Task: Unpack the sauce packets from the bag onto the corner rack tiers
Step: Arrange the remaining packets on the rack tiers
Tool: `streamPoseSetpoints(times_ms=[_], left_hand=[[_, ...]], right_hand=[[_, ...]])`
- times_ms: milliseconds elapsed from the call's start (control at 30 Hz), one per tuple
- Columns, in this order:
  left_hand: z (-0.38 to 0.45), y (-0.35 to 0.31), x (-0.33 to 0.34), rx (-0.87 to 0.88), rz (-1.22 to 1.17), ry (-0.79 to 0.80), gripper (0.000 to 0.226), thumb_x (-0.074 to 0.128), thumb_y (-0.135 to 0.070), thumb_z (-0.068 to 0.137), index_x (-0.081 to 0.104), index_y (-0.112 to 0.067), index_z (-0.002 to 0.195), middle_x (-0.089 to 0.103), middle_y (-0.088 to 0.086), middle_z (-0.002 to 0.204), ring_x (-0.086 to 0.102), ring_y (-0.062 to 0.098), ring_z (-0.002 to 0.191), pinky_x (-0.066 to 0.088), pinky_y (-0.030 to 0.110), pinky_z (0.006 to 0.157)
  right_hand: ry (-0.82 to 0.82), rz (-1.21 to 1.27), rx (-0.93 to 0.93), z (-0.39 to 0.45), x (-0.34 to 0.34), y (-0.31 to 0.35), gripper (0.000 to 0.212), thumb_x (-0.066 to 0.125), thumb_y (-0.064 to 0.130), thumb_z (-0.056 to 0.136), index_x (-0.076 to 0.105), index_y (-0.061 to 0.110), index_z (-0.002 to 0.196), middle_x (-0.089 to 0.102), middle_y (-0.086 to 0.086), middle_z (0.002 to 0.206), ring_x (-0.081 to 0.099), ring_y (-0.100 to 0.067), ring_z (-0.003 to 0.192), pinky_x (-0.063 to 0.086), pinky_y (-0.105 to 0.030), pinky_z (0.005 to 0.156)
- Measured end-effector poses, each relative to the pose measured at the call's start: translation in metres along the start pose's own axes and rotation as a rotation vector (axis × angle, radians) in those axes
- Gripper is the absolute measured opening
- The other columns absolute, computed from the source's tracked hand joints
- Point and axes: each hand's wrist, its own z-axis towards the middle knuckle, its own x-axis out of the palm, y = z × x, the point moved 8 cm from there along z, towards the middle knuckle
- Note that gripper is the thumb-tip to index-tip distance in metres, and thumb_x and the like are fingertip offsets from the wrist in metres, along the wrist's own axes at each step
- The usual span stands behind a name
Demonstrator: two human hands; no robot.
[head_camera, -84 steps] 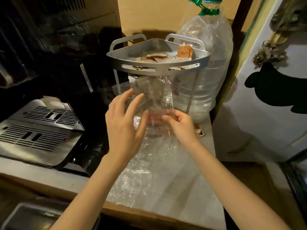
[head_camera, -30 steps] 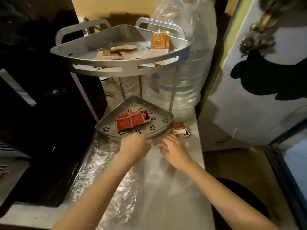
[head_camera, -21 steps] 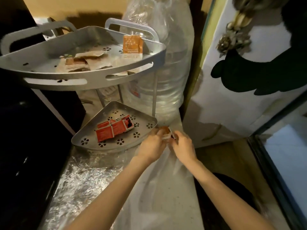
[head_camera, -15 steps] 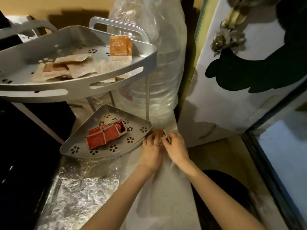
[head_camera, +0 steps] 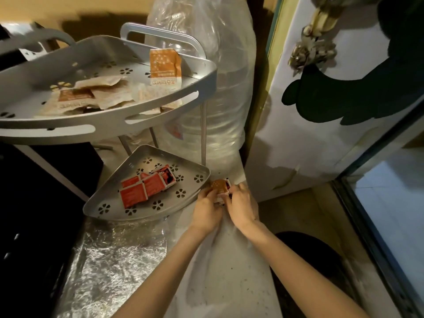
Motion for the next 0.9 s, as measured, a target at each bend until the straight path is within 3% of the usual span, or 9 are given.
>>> streamPoseSetpoints(times_ms=[167, 300, 367, 433, 500, 600, 700, 800, 900], left_hand=[[-0.006, 0.0, -0.014, -0.026, -0.201, 0.001, 0.041, 0.06, -0.015, 0.083, 0.051, -0.007, 0.122, 0.055, 0.013, 0.124, 0.056, 0.026, 0.108, 0.046, 0.035, 0.094], [-0.017, 0.005, -0.035, -0.156, -0.488, -0.043, 0.032, 0.059, -0.028, 0.086, 0.044, -0.015, 0.111, 0.058, 0.01, 0.117, 0.06, 0.024, 0.1, 0.051, 0.036, 0.08], [-0.022, 0.002, -0.046, -0.176, -0.523, -0.013, 0.038, 0.058, -0.029, 0.086, 0.043, -0.014, 0.118, 0.056, 0.007, 0.115, 0.059, 0.024, 0.1, 0.049, 0.031, 0.073], [-0.029, -0.005, -0.062, -0.168, -0.545, 0.009, 0.04, 0.059, -0.029, 0.086, 0.044, -0.015, 0.12, 0.057, 0.008, 0.115, 0.058, 0.025, 0.102, 0.048, 0.032, 0.078], [-0.039, -0.018, -0.08, -0.113, -0.589, 0.041, 0.034, 0.059, -0.025, 0.086, 0.048, -0.013, 0.116, 0.06, 0.013, 0.113, 0.061, 0.025, 0.099, 0.05, 0.035, 0.083], [-0.06, -0.048, -0.116, 0.018, -0.64, 0.051, 0.029, 0.06, -0.019, 0.085, 0.057, -0.004, 0.11, 0.066, 0.014, 0.099, 0.065, 0.017, 0.079, 0.054, 0.023, 0.067], [-0.084, -0.079, -0.165, 0.145, -0.553, -0.035, 0.025, 0.064, -0.023, 0.082, 0.062, -0.012, 0.104, 0.069, 0.004, 0.09, 0.066, 0.009, 0.073, 0.052, 0.019, 0.061], [-0.106, -0.114, -0.217, 0.297, -0.458, -0.141, 0.018, 0.067, -0.023, 0.079, 0.064, -0.015, 0.096, 0.071, -0.001, 0.089, 0.067, 0.009, 0.077, 0.054, 0.019, 0.065], [-0.123, -0.148, -0.265, 0.479, -0.266, -0.292, 0.019, 0.068, -0.023, 0.077, 0.064, -0.015, 0.094, 0.069, -0.001, 0.09, 0.066, 0.008, 0.08, 0.055, 0.022, 0.07]], right_hand=[[0.059, 0.379, 0.063, -0.006, -0.007, 0.001, 0.016, 0.053, 0.018, 0.09, 0.06, 0.012, 0.104, 0.067, -0.008, 0.101, 0.064, -0.023, 0.095, 0.051, -0.029, 0.08], [0.068, 0.494, -0.055, -0.017, -0.039, 0.026, 0.006, 0.057, 0.022, 0.089, 0.06, 0.017, 0.09, 0.067, -0.001, 0.084, 0.065, -0.019, 0.082, 0.055, -0.036, 0.077], [0.075, 0.565, -0.1, -0.023, -0.058, 0.041, 0.003, 0.057, 0.019, 0.088, 0.058, 0.017, 0.087, 0.064, 0.001, 0.08, 0.063, -0.016, 0.079, 0.053, -0.03, 0.072], [0.078, 0.645, -0.142, -0.029, -0.077, 0.056, 0.004, 0.057, 0.015, 0.088, 0.056, 0.016, 0.084, 0.06, 0.005, 0.073, 0.06, -0.01, 0.07, 0.05, -0.018, 0.062], [0.075, 0.702, -0.192, -0.033, -0.096, 0.071, 0.006, 0.058, 0.012, 0.086, 0.056, 0.014, 0.081, 0.059, 0.007, 0.069, 0.057, -0.002, 0.063, 0.045, -0.011, 0.054], [0.034, 0.779, -0.295, -0.036, -0.127, 0.096, 0.017, 0.059, 0.006, 0.083, 0.056, 0.017, 0.07, 0.061, 0.002, 0.063, 0.056, 0.0, 0.056, 0.043, -0.017, 0.056], [0.049, 0.86, -0.458, -0.041, -0.162, 0.131, 0.013, 0.06, 0.011, 0.081, 0.059, 0.017, 0.069, 0.063, 0.001, 0.063, 0.061, -0.012, 0.062, 0.048, -0.027, 0.058], [0.055, 0.942, -0.629, -0.046, -0.201, 0.171, 0.007, 0.06, 0.017, 0.077, 0.06, 0.017, 0.07, 0.063, 0.008, 0.058, 0.06, -0.005, 0.058, 0.048, -0.017, 0.054], [0.007, 0.967, -0.763, -0.045, -0.236, 0.205, 0.007, 0.063, 0.014, 0.075, 0.063, 0.02, 0.072, 0.064, 0.01, 0.062, 0.062, -0.005, 0.063, 0.05, -0.017, 0.058]])
